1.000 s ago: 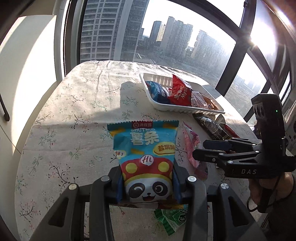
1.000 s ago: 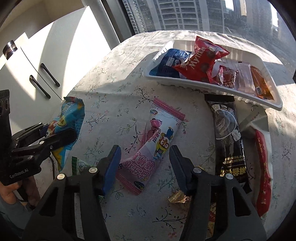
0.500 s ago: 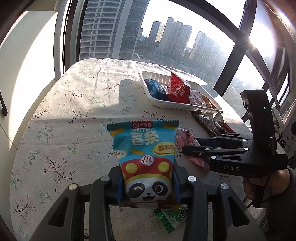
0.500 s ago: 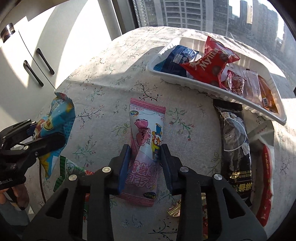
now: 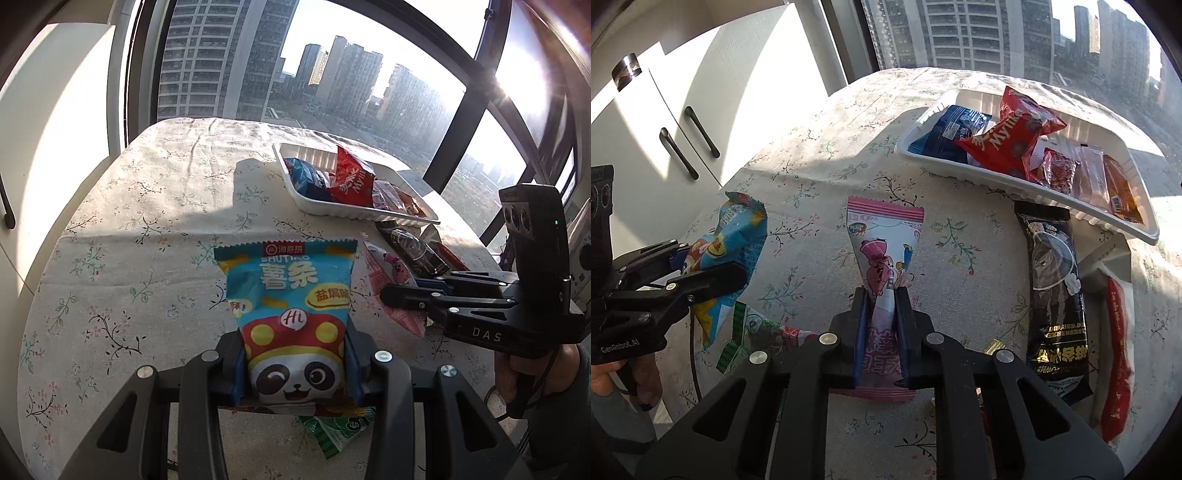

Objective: Organize snacks
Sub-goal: 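Grasp the blue panda chips bag with the left tool while the right tool grasps the pink packet, then carry the panda chips bag and pink packet into the white tray and release both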

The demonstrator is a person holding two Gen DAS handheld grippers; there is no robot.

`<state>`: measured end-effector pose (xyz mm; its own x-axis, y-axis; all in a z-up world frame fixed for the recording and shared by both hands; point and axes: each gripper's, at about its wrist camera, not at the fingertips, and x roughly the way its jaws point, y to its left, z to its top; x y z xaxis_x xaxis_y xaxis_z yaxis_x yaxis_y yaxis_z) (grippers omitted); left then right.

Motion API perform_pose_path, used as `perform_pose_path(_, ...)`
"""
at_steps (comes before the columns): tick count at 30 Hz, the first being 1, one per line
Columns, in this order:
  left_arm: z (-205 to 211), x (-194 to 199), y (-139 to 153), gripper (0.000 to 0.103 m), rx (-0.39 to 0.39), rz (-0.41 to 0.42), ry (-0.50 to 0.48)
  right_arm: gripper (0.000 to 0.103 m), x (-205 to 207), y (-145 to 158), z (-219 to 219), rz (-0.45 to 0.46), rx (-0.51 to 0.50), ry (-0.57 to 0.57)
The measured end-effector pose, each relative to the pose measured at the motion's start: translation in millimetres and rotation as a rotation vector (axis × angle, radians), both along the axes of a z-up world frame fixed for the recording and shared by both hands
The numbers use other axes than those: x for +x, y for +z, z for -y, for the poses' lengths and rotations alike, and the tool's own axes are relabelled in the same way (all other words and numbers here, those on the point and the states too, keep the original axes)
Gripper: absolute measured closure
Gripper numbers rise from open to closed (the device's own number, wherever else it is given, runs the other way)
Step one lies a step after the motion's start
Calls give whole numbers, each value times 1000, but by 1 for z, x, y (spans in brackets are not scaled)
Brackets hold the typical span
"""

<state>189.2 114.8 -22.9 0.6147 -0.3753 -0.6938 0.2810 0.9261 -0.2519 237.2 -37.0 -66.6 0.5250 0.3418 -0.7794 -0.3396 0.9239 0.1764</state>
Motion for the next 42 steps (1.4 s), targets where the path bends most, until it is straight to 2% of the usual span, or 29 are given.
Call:
perform_pose_path(8, 12, 8, 7, 60, -8, 5, -28, 90, -36, 39, 48, 70, 149, -39)
perform_pose_path(12, 22, 19, 14, 60, -3, 12, -43, 90, -45, 61, 92, 110, 216, -100)
perform_pose_path(16, 33, 35, 28, 60, 2, 33, -57, 90, -38, 79, 145, 148, 245, -199)
perform_pose_path(22, 51, 84, 52, 60, 8, 61, -53, 90, -11, 102, 205, 183, 241, -287)
perform_pose_path(26, 72, 127, 61, 60, 40, 69, -46, 90, 23, 109, 214, 189, 223, -287)
perform_pose_path(30, 94, 169, 58, 60, 81, 58, -49, 90, 67, 103, 211, 155, 224, -267)
perform_pose_path(37, 122, 223, 29, 60, 145, 1, -62, 90, 127, 82, 197, 75, 193, -212)
perform_pose_path(42, 129, 242, 8, 60, 158, -38, -55, 90, 156, 66, 185, 35, 181, -183)
